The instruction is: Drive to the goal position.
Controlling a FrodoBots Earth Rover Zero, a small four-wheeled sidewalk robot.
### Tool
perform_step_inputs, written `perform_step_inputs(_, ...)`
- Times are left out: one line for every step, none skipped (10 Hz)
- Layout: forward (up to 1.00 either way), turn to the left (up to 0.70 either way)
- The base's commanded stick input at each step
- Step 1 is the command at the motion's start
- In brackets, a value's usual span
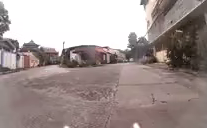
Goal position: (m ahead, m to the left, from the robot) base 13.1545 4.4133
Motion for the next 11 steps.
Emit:
perform_step_inputs(0.70,0.00)
perform_step_inputs(0.70,0.00)
perform_step_inputs(0.70,0.00)
perform_step_inputs(0.70,0.00)
perform_step_inputs(0.70,0.00)
perform_step_inputs(0.70,0.00)
perform_step_inputs(0.70,0.00)
perform_step_inputs(0.70,0.00)
perform_step_inputs(0.70,0.00)
perform_step_inputs(0.70,0.00)
perform_step_inputs(0.70,0.00)
